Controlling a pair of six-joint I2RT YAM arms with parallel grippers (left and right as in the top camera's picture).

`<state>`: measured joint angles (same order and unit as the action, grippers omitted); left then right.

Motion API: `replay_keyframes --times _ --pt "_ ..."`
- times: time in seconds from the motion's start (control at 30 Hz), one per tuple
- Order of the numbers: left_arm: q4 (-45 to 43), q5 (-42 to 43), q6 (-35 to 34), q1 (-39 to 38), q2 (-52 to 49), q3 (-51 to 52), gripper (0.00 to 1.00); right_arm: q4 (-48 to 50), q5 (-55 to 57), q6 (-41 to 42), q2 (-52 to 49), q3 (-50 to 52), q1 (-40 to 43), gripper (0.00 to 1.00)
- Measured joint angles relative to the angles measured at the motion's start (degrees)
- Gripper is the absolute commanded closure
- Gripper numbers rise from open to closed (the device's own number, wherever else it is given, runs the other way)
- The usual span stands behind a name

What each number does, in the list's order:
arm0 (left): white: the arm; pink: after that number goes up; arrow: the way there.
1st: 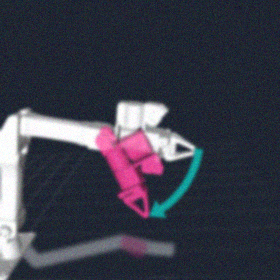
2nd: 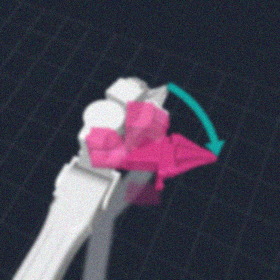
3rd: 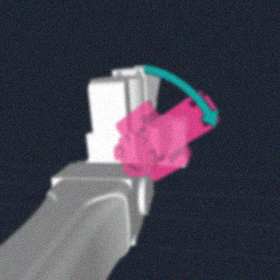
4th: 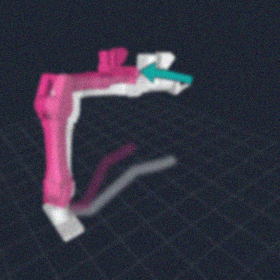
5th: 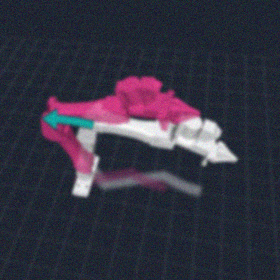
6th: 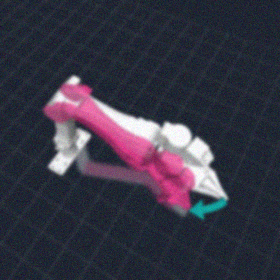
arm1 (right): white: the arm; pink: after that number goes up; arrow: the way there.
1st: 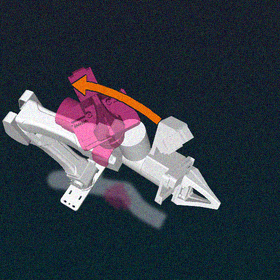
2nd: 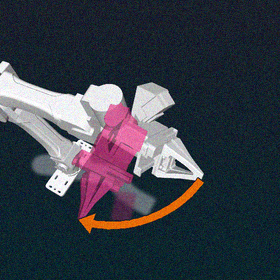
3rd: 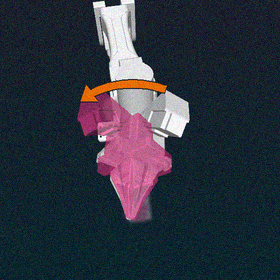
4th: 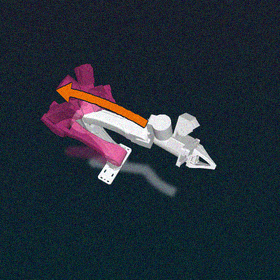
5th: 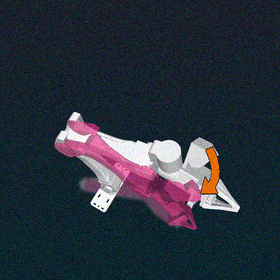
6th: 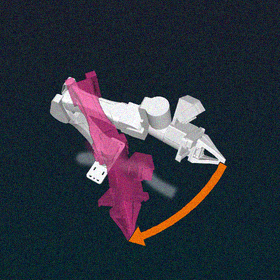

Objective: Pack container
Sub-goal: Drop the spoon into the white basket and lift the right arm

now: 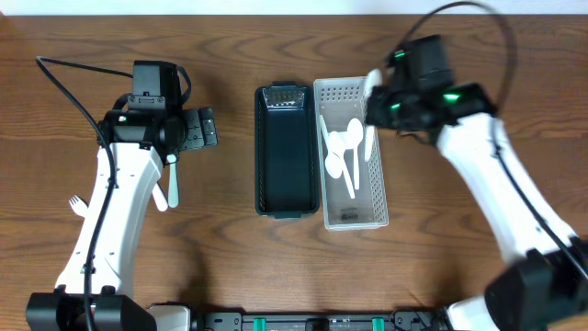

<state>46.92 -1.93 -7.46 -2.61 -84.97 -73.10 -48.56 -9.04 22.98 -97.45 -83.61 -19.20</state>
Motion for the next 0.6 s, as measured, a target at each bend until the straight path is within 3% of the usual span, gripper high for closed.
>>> replay_keyframes --times 0.23,0.4,0.6 --pt "0.0 0.0 0.0 0.0 0.0 0.0 0.02 -1.4 0.0 -3.6 -12.2 0.1 -3.8 0.89" --pt "0.6 0.0 0.0 0.0 0.0 0.0 0.02 -0.4 0.3 -6.6 -13.0 0.1 -3.8 0.60" --pt "3.9 0.0 2.0 0.2 0.0 -0.6 0.02 -3.3 0.4 -10.1 -12.6 -5.5 -3.5 0.52"
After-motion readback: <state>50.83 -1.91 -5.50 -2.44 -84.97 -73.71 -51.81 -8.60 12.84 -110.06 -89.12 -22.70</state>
